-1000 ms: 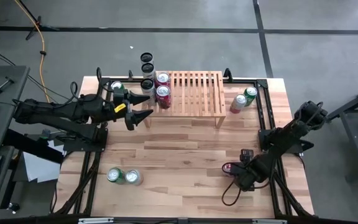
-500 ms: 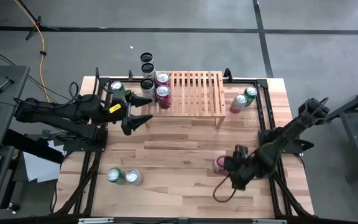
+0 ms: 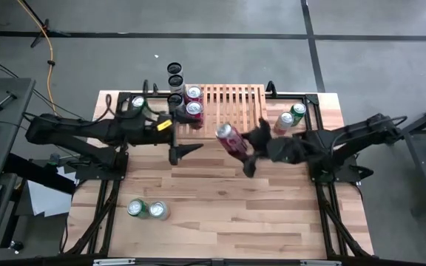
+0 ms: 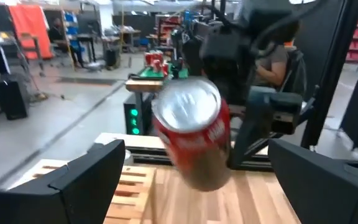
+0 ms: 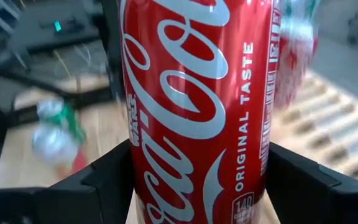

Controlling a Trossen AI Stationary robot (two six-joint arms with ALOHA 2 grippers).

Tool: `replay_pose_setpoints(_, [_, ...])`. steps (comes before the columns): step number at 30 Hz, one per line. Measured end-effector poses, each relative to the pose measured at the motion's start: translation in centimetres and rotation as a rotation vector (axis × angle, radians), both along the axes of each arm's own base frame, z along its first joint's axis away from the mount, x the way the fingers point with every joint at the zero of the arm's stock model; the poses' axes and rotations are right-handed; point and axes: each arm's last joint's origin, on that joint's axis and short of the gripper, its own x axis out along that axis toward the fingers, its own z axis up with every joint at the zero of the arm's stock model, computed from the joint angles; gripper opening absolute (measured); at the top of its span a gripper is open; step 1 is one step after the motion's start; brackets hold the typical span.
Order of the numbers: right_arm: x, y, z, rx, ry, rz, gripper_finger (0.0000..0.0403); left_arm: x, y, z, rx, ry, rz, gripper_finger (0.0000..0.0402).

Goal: Place canned beverage on shelf
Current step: Put the red-white soda can on the shelf aligned with the other red-white soda cans

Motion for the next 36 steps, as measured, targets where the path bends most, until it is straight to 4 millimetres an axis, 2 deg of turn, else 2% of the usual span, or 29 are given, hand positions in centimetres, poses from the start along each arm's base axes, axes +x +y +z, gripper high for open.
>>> replay_pose_setpoints(4, [0.9, -1.6, 1.2, -0.037, -0.099, 0.026, 0.028, 1.0, 0.1, -0.2, -0.048, 0.001, -0.007, 0.0385])
replay_pose_setpoints(9, [1.9, -2.7, 1.9, -0.035, -0.196, 0.085, 0.028, 1.9, 0.0, 0.1, -0.079, -0.095, -0.018, 0.0385])
replay_pose_setpoints(18, [4.1, -2.4, 1.0, -0.037, -0.229, 0.216, 0.028, 3.9, 0.0, -0.2, -0.113, -0.211, -0.022, 0.0385])
replay_pose_setpoints(24, [4.5, -2.4, 0.8, -0.036, -0.245, 0.22, 0.028, 4.2, 0.0, -0.4, -0.13, -0.208, -0.022, 0.0384])
replay_pose_setpoints(28, [4.5, -2.4, 0.9, -0.053, -0.252, 0.22, 0.028, 4.2, 0.0, -0.3, -0.139, -0.211, -0.022, 0.0357])
replay_pose_setpoints(32, [4.5, -2.4, 0.9, -0.047, -0.257, 0.219, 0.028, 4.1, 0.1, -0.3, -0.137, -0.213, -0.016, 0.0291])
replay_pose_setpoints(34, [4.5, -2.4, 0.9, -0.037, -0.259, 0.218, 0.0281, 4.0, 0.2, -0.2, -0.14, -0.21, -0.014, 0.0284])
replay_pose_setpoints(36, [4.6, -2.4, 0.9, -0.034, -0.259, 0.221, 0.03, 3.7, 0.3, -0.1, -0.138, -0.196, -0.012, 0.0284])
